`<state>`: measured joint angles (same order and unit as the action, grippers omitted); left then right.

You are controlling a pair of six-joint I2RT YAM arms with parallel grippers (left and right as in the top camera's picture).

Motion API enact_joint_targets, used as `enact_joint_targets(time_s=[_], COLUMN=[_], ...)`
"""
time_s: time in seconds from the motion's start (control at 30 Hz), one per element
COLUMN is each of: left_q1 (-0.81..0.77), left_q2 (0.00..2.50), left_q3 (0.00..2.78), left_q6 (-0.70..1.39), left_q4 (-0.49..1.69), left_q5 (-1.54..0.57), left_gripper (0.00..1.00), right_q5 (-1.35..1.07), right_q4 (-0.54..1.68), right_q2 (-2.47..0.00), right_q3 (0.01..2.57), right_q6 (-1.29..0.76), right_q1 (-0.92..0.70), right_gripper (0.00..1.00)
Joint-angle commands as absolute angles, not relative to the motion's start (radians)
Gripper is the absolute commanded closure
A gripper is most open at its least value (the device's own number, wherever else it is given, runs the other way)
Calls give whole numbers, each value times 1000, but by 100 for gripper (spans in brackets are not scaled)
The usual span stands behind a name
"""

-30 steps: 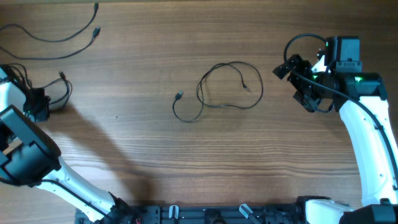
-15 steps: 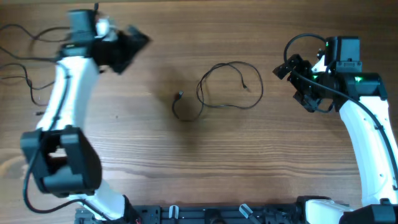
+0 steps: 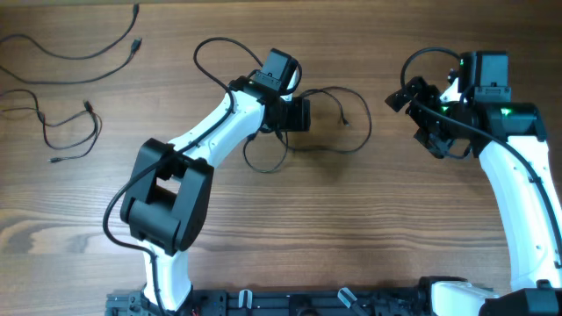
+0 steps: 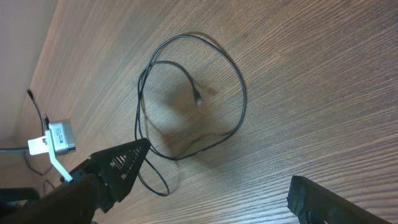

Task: Untangle cables
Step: 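Swing the left gripper to the central black cable loop and grasp it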

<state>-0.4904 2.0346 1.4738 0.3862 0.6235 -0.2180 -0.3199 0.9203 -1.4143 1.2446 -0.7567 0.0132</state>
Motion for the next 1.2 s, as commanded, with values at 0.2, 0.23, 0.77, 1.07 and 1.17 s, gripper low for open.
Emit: enact_joint_targets(time_s=[0.2,0.23,0.77,1.07,1.17], left_q1=[-488,-488,-451,-437,-437], left_q2=[2098,2107,1454,1232,1232], left_q3=[1472,1472,1515,1515,1515], left_q6=[373,374,375,476,591], left_q4=[553,551,321,309,450], left_q5=[-136,-136,-96,-99,-76], left_gripper=[49,49,96,96,96], right_q5=[-306,-306,-306,-306,-306], right_q4=[920,920,920,920,920], right_q2=[-1402,-1402,-1402,-1402,-1402], right_q3=[1251,1251,1251,1251,1251], right_q6=[-762,-762,-762,-762,-762], right_q1=[14,14,14,14,14], right_gripper=[0,0,0,0,0])
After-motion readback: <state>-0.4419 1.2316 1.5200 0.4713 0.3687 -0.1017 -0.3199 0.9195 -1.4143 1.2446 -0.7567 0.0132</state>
